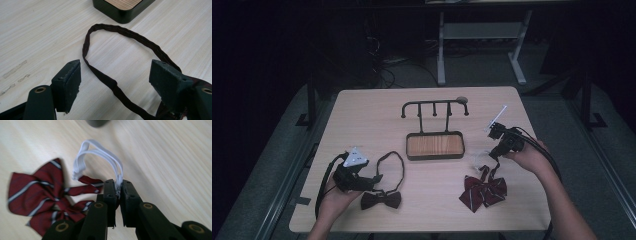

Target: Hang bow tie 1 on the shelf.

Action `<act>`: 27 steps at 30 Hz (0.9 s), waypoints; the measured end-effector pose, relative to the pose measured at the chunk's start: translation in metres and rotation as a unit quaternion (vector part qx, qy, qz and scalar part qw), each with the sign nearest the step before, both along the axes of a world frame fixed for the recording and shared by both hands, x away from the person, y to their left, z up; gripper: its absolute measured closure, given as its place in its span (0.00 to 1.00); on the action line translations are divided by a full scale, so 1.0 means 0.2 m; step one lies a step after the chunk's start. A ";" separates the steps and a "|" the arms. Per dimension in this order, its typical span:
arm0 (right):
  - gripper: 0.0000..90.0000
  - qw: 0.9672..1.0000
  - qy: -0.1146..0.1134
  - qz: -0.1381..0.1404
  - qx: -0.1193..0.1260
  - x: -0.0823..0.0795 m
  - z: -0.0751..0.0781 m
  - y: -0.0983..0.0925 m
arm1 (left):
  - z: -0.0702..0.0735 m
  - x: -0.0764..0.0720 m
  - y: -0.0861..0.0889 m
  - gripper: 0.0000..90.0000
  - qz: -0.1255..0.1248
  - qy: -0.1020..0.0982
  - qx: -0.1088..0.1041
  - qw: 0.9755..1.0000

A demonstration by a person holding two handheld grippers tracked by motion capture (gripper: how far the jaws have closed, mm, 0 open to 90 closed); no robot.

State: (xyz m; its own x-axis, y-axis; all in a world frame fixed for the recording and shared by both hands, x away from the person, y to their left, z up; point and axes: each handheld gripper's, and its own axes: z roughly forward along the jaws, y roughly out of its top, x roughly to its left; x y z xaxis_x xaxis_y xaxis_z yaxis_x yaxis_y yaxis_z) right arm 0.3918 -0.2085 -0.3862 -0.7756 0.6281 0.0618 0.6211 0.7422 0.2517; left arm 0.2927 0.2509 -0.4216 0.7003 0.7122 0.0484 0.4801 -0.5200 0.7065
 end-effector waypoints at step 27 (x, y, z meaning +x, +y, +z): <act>0.92 0.998 -0.022 0.051 0.039 -0.06 0.27 0.06 | 0.00 0.00 0.00 0.29 -0.001 0.003 -0.002 1.000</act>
